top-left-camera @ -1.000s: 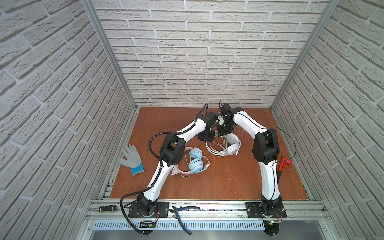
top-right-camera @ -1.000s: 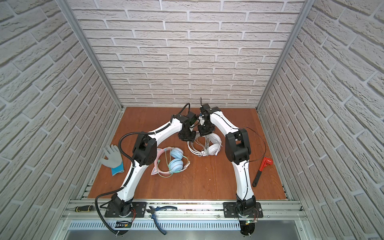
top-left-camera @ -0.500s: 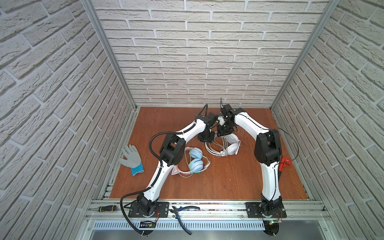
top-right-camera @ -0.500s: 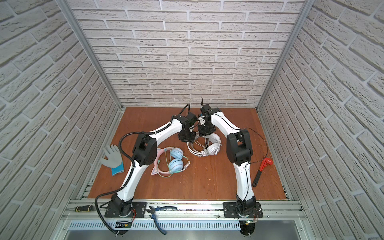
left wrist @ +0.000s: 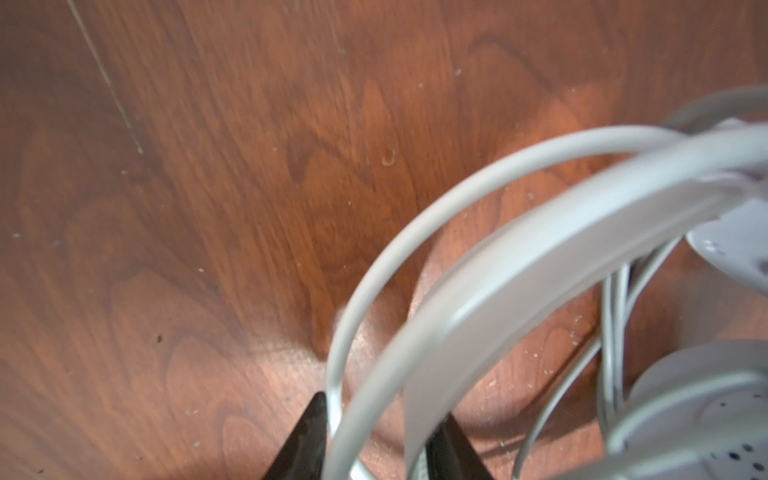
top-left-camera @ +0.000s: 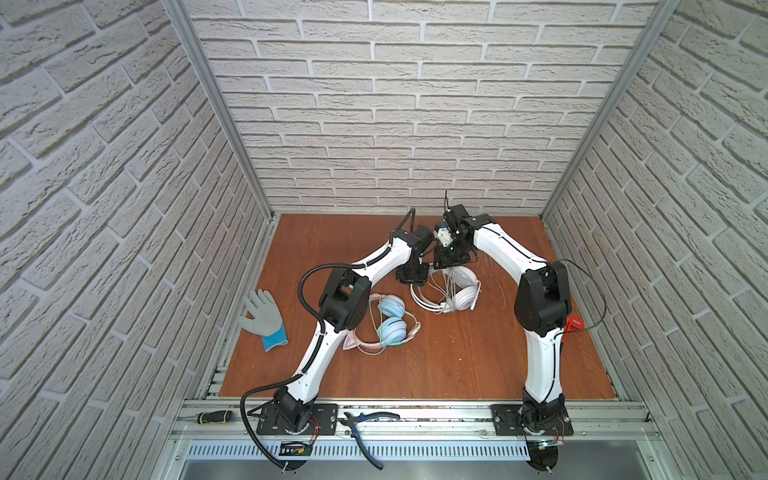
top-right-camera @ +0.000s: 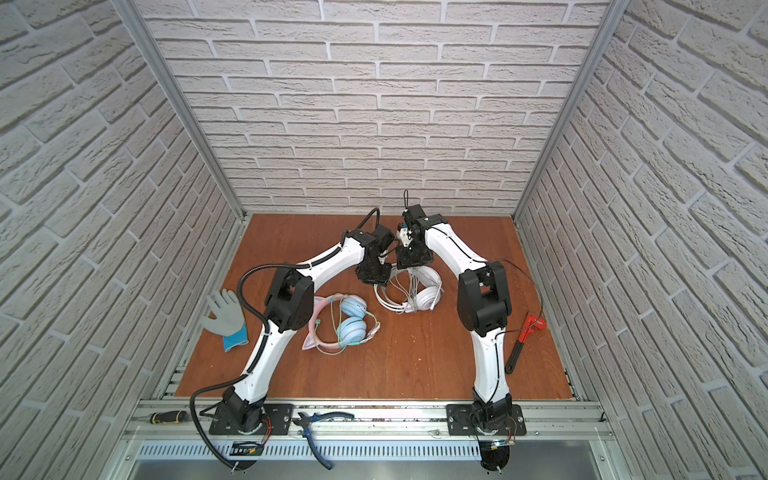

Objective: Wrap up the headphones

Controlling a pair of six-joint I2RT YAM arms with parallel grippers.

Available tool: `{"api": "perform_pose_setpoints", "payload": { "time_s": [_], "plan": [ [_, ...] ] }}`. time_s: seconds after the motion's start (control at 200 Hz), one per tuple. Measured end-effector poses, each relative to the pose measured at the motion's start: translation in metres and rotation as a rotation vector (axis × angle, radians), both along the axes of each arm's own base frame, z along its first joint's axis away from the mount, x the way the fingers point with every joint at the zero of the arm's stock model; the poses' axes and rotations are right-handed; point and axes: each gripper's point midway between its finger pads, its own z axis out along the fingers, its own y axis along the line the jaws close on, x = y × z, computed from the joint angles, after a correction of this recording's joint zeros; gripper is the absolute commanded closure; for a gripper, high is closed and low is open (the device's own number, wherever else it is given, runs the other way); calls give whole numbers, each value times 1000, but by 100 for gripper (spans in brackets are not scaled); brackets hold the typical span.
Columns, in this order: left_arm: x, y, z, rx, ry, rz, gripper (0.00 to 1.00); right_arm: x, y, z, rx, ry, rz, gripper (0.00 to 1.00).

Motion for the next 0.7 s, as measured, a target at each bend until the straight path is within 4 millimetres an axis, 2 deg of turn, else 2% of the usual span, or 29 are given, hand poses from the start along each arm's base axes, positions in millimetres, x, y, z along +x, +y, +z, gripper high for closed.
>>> {"api": "perform_pose_setpoints", "payload": {
  "time_s": [0.115,0.39,0.535,0.7],
  "plan": [
    [0,0,0,0,0,0,60,-1,0,2,2,-5,-8,51],
    [1,1,0,0,1,1,60,-11,-8,-10,-22,12,-30,51],
    [0,1,0,0,1,1,60,-13,-9,-1,-20,-5,-36,65],
    [0,0,0,-1,2,1,59,-13,-11,14,-15,-38,-48,70]
  ]
}}
